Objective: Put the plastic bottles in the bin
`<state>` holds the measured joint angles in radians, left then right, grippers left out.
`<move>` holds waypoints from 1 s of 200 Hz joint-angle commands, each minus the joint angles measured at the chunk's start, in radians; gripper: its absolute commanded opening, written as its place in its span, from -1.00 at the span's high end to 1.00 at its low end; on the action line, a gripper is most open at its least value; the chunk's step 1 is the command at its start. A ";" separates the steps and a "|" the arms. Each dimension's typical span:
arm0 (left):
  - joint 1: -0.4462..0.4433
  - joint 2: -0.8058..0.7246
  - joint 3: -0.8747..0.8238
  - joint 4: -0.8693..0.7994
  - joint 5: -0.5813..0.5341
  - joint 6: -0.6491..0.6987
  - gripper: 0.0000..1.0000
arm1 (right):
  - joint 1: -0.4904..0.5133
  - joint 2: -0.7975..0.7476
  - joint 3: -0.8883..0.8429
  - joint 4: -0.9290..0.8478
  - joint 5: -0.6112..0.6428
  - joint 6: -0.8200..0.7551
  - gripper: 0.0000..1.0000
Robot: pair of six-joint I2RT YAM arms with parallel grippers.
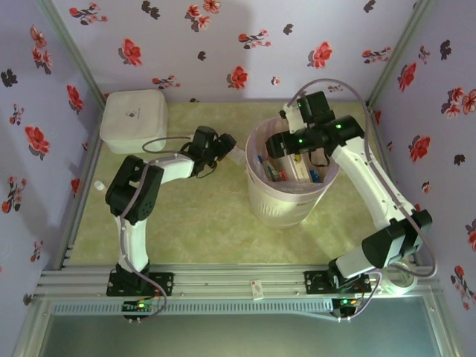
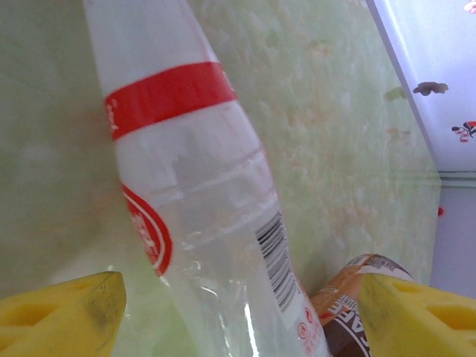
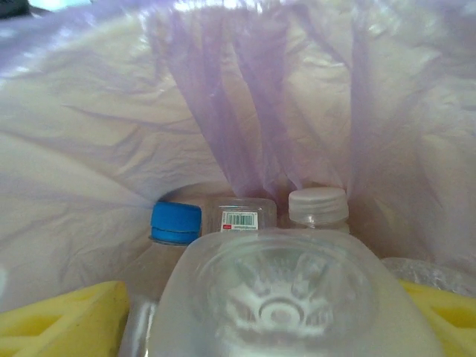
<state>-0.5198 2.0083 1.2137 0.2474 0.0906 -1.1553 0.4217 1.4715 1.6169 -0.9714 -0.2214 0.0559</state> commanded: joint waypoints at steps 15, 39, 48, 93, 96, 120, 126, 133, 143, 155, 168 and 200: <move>-0.027 0.033 0.032 0.039 0.021 -0.033 -0.64 | -0.009 -0.128 0.061 -0.048 -0.005 -0.004 -0.67; -0.043 0.063 0.047 0.052 0.037 -0.050 -0.62 | -0.021 -0.171 0.070 -0.082 0.028 -0.011 -0.67; -0.047 0.078 0.055 0.058 0.045 -0.059 -0.62 | -0.027 -0.185 0.068 -0.085 0.037 -0.011 -0.66; -0.057 0.132 0.083 0.087 0.061 -0.090 -0.58 | -0.038 -0.223 0.063 -0.089 0.043 -0.011 -0.66; -0.058 0.135 0.083 0.089 0.061 -0.093 -0.58 | -0.038 -0.224 0.063 -0.087 0.043 -0.011 -0.65; -0.057 0.149 0.083 0.096 0.061 -0.101 -0.48 | -0.042 -0.238 0.058 -0.081 0.044 -0.008 -0.65; -0.057 0.151 0.082 0.098 0.061 -0.101 -0.43 | -0.042 -0.241 0.055 -0.079 0.044 -0.007 -0.65; -0.057 0.153 0.081 0.099 0.060 -0.101 -0.39 | -0.044 -0.243 0.055 -0.077 0.044 -0.005 -0.65; -0.056 0.153 0.080 0.101 0.060 -0.100 -0.32 | -0.045 -0.247 0.054 -0.075 0.042 -0.004 -0.65; -0.056 0.153 0.079 0.102 0.060 -0.100 -0.26 | -0.046 -0.252 0.052 -0.072 0.041 -0.003 -0.65; -0.056 0.153 0.079 0.105 0.060 -0.102 -0.19 | -0.046 -0.254 0.051 -0.069 0.040 -0.002 -0.64; -0.055 0.146 0.076 0.113 0.060 -0.098 -0.07 | -0.050 -0.257 0.051 -0.064 0.041 0.002 -0.64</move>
<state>-0.5713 2.1391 1.2812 0.3447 0.1436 -1.2545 0.3801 1.2293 1.6691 -1.0382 -0.1898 0.0528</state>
